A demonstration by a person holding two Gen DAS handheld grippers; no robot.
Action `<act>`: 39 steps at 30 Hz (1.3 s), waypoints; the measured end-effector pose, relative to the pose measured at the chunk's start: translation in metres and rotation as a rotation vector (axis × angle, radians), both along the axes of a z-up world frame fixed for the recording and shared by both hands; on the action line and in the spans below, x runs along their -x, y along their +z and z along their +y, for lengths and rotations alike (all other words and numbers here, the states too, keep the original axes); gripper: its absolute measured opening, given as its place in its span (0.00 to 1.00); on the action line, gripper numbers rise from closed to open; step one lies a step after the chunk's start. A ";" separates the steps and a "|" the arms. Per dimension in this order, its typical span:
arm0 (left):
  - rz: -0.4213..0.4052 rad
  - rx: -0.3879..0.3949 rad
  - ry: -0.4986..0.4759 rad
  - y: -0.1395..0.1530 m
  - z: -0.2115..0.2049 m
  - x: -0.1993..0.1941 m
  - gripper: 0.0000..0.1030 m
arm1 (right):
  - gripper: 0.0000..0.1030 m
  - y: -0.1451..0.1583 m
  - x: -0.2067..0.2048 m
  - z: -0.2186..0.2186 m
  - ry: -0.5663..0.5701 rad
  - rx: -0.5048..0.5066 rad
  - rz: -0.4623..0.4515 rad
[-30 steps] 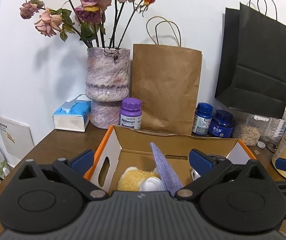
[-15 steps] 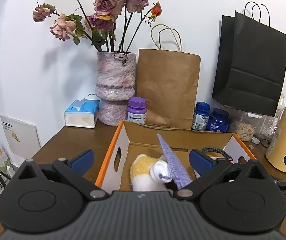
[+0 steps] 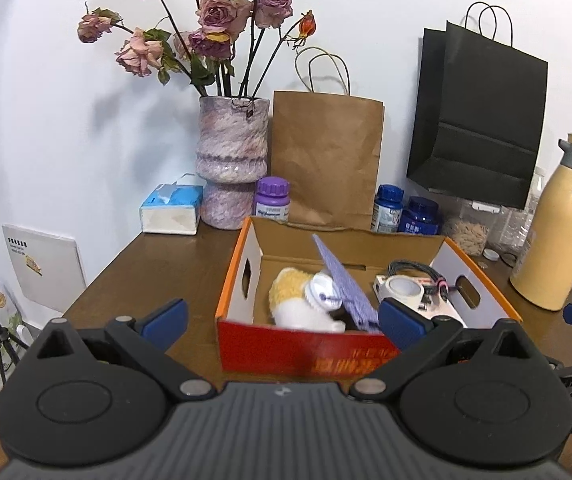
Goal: Flip cup upright
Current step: 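Withdraw both tools from the red box toward the red rose and navy case, then grasp the navy zip case with the right tool while the left tool approaches the red rose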
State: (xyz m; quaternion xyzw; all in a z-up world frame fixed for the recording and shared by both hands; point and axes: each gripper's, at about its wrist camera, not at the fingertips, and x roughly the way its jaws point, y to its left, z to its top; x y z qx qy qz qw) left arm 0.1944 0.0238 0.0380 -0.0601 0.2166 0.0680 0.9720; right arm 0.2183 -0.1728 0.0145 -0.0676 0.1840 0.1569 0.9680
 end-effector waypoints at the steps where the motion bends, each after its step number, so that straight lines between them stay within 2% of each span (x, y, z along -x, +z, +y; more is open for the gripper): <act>1: 0.001 -0.003 -0.001 -0.001 0.001 0.005 1.00 | 1.00 -0.002 0.005 0.000 0.000 0.002 0.005; 18: 0.071 -0.016 0.035 -0.019 0.031 0.068 1.00 | 1.00 -0.032 0.054 0.021 0.037 0.031 0.117; 31: 0.094 0.016 0.065 -0.029 0.050 0.102 1.00 | 1.00 -0.060 0.051 0.063 0.059 0.085 0.217; 35: 0.106 0.020 0.063 -0.034 0.051 0.106 1.00 | 0.92 -0.064 0.057 0.060 0.081 0.100 0.226; 37: 0.111 0.022 0.060 -0.035 0.050 0.108 1.00 | 0.81 -0.063 0.065 0.060 0.119 0.115 0.219; 39: 0.112 0.022 0.057 -0.036 0.048 0.110 1.00 | 0.74 -0.063 0.074 0.057 0.156 0.131 0.216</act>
